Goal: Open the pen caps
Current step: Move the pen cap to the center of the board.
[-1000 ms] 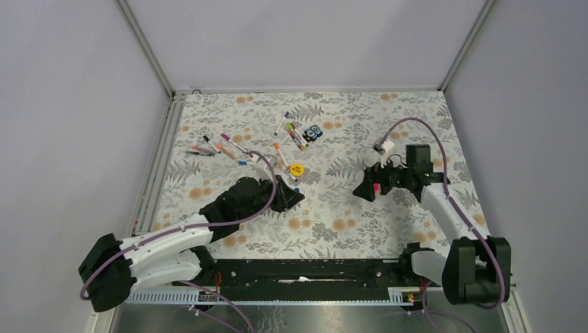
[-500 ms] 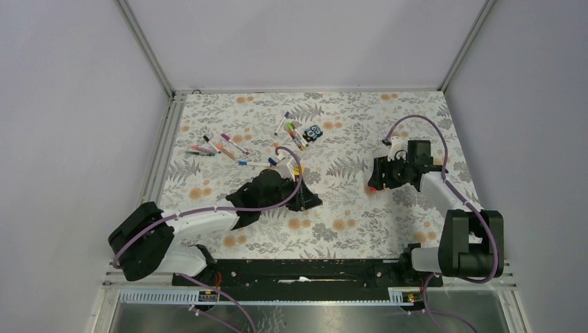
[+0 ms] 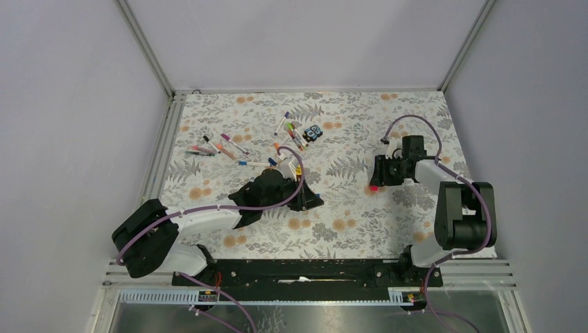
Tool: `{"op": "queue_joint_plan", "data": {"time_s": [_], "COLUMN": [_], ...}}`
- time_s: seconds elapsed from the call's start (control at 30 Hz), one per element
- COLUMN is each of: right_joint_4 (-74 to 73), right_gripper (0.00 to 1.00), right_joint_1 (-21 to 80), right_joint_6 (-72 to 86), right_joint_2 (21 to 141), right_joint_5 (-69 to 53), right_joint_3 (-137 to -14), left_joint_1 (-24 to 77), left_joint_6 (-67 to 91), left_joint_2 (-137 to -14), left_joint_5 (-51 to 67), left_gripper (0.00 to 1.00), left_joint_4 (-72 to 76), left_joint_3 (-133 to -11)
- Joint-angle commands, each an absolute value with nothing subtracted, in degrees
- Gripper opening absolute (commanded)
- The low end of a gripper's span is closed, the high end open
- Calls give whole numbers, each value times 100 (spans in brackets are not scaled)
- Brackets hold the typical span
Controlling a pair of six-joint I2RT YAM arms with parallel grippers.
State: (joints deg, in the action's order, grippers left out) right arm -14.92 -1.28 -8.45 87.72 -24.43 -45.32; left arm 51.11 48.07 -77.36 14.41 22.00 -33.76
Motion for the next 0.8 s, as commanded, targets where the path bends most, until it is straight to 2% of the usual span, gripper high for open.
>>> {"op": "queue_joint_plan", "data": {"time_s": [0.0,0.27,0.47,0.57,0.77], "right_joint_4": [-1615,-1674,-1667,-1741,-1845], "right_gripper": [50,45,35,30,26], "right_joint_1": [-119,165,493,803,1469], "right_joint_6": [-764,-846,-942,-945,-606], "right_joint_2": [8948,9196,9354,9561,10020], "right_joint_5": [-2319,-2070,-1978,-2184,-2688], "right_joint_3": [-4803,-4868,-4974,-5113,-5528], "left_joint_1": [5113,5115,5112,5111,5110], "left_joint_6": [4756,4690,4626,4581,4576], "left_joint_2": [-7555,-7417,-7286,-7215,-7092], "left_joint_5": [1505,1458,1366,1329,1242], "left_gripper": [4,4,4,4,4], "left_joint_4": [2549,2477,2365,2277,2213], "left_joint_3": [-3500,-3465,-3429,-3424,-3341]}}
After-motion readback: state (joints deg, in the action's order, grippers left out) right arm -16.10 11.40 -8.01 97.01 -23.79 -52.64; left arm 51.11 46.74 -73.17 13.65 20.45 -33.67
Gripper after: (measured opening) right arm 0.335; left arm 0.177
